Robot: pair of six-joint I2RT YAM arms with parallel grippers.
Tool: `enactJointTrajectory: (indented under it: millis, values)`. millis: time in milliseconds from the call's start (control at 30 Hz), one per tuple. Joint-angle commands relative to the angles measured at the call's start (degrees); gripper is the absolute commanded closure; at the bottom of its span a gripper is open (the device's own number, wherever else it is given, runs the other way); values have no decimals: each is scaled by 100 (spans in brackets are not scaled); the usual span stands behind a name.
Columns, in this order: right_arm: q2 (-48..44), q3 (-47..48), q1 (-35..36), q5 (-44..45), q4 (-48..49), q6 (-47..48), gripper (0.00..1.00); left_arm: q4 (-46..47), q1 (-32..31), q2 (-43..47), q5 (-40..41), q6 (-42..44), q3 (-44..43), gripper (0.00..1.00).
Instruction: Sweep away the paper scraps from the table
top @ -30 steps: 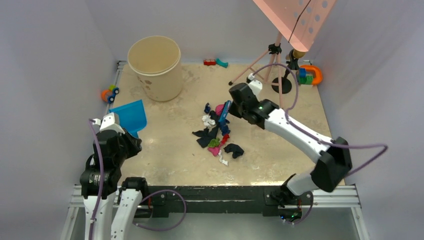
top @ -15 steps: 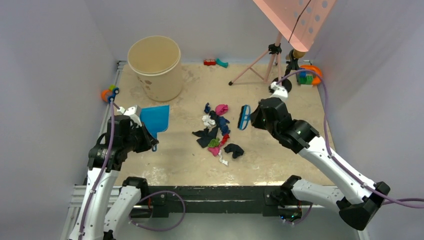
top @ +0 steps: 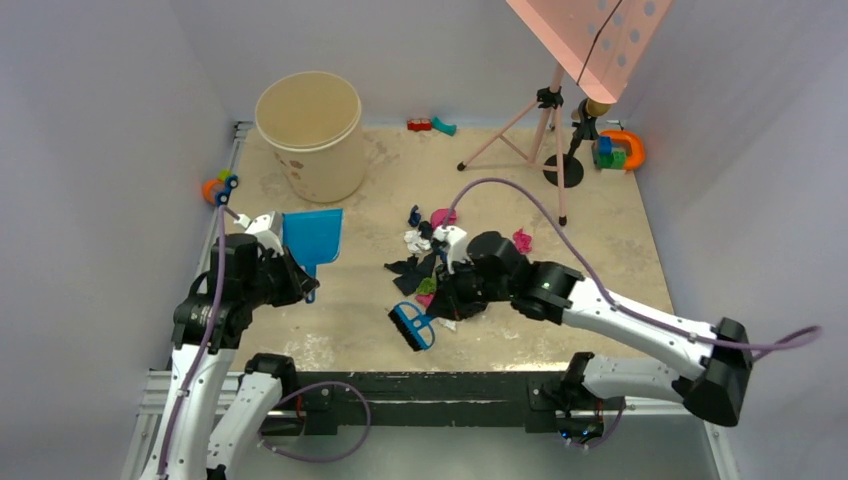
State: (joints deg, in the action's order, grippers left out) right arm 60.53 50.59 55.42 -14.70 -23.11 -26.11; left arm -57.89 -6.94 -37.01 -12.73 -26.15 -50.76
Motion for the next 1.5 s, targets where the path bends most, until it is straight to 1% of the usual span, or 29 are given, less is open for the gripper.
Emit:
enactJointTrajectory:
  millis: [0, 100, 167, 233, 267, 333, 400, 433, 567, 600, 667, 733, 833, 967, 1067, 1167, 1233, 1300, 1467]
  values:
    - [968, 693, 319, 988, -654, 270, 100, 181, -36, 172, 26, 22, -31, 100]
    - [1609, 1185, 311, 2238, -1543, -118, 100, 168, -36, 313, 167, -19, -32, 100]
    - [1826, 1435, 312, 3065, -2098, -388, 100, 177, -38, 416, 227, -30, -26, 100]
    - [1855, 1681, 311, 3915, -2657, -670, 100, 189, -36, 484, 265, -34, -18, 100]
    - [1807, 1784, 312, 4199, -2859, -759, 100, 190, -36, 499, 271, -41, -21, 100]
    - [1642, 1931, 306, 4481, -3030, -806, 100, 184, -38, 502, 271, -40, -20, 100]
    - [1347, 1935, 311, 4243, -2720, -576, 100, 183, -36, 487, 263, -39, -13, 100]
    - [1157, 1888, 312, 3910, -2439, -361, 100, 182, -36, 485, 262, -39, -13, 100]
    - [463, 1455, 312, 2070, -787, 245, 100, 177, -36, 493, 271, -48, -14, 100]
    - [407, 1391, 312, 1713, -467, 290, 100, 181, -36, 493, 267, -48, -19, 100]
    - [498, 1420, 312, 1306, -2, 297, 100, 176, -36, 485, 268, -47, -12, 100]
    - [875, 1645, 312, 1166, 155, 245, 100, 179, -36, 472, 291, -48, -21, 100]
    - [1765, 2286, 312, 1259, -10, 237, 100, 176, -36, 450, 360, -48, -36, 100]
    - [2989, 3252, 312, 1703, -664, -17, 100, 181, -36, 411, 347, -57, -16, 100]
    - [3749, 3658, 289, 2146, -971, -180, 100, 177, -36, 344, 292, -54, -11, 100]
    - [4219, 3804, 133, 2367, -1285, -410, 100, 190, -36, 245, 216, -40, -4, 100]
    - [4332, 3721, -30, 2497, -1493, -633, 100, 189, -39, 183, 166, -24, -4, 100]
    - [4246, 3508, -227, 2664, -1633, -819, 100, 206, -38, 126, 123, -17, 3, 100]
    - [3397, 2734, -677, 2982, -1688, -868, 100, 284, -36, -201, -6, 18, 45, 100]
